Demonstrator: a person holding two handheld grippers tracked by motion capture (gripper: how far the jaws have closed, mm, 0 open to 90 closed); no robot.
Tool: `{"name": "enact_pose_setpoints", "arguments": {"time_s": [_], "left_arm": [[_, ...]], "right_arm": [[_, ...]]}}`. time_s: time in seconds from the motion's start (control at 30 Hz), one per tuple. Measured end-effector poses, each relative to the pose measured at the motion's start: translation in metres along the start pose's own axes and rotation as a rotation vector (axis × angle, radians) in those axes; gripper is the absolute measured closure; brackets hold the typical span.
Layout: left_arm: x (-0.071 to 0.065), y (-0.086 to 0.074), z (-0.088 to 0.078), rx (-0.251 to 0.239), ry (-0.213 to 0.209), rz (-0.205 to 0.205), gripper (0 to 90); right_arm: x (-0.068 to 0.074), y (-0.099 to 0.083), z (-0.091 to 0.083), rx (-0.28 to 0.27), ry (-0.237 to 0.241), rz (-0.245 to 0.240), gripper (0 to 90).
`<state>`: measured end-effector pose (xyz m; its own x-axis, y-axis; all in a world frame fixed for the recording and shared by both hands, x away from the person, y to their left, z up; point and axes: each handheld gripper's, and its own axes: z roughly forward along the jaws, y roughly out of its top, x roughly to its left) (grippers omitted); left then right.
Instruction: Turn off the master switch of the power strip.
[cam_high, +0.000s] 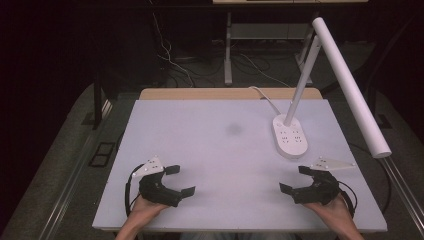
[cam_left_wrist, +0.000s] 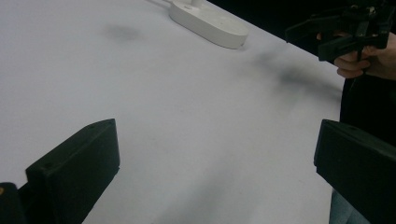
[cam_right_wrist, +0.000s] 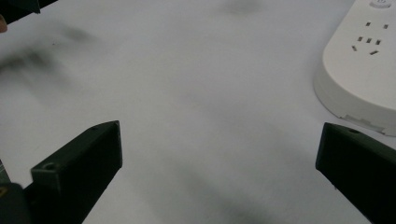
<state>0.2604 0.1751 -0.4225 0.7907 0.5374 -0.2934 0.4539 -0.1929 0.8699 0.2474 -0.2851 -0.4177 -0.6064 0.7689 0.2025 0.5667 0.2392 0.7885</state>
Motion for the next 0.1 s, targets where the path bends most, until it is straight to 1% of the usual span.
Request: {"name": "enact_pose_setpoints", "arguments": {"time_s": [0.1], "left_arm": [[0.0006, 0.0002, -0.0003, 0.002, 0.000, 0.002, 0.0]], "right_arm": [[0.0025, -0.0010, 0.0002, -0.009, 0.006, -0.003, 0.0]]}}
